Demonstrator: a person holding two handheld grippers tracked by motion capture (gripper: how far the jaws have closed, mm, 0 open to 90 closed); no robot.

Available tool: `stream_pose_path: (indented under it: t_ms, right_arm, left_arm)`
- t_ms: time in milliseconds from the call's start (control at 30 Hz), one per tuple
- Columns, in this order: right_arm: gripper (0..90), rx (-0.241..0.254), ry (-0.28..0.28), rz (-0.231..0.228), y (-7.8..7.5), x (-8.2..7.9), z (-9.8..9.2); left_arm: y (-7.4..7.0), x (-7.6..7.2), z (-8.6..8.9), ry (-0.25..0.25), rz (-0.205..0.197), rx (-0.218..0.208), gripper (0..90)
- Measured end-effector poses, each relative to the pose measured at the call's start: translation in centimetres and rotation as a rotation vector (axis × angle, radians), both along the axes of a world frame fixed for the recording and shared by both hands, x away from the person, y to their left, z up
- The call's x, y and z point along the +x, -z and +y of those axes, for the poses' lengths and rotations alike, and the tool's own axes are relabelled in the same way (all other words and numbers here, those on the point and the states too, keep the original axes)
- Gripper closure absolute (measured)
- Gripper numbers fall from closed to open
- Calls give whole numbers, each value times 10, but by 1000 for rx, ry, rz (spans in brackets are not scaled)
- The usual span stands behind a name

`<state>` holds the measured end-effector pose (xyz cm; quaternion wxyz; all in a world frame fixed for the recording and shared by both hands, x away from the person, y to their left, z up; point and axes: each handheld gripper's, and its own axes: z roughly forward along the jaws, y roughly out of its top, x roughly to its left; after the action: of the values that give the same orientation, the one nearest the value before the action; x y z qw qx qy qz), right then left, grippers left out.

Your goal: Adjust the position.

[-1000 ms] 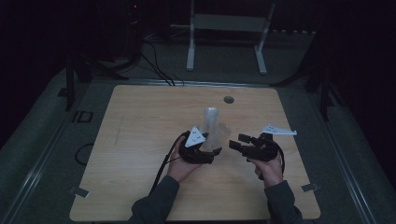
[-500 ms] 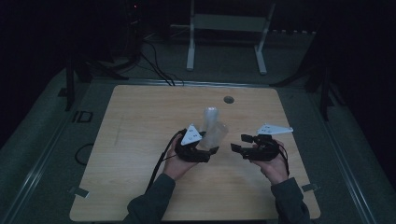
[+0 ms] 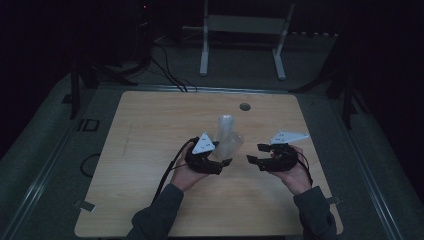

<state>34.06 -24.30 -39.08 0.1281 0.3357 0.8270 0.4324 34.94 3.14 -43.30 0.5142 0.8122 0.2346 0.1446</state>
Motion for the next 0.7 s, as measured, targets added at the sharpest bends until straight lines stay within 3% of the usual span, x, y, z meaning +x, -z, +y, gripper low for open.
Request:
stream_pose_path:
  t_ms: [400, 700]
  right_arm:
    - [352, -93, -31, -4, -6, 1, 0]
    - [352, -155, -61, -1, -11, 4, 2]
  left_arm:
    - [1, 2, 1, 38, 16, 52, 256]
    - [-3, 3, 4, 39, 13, 61, 256]
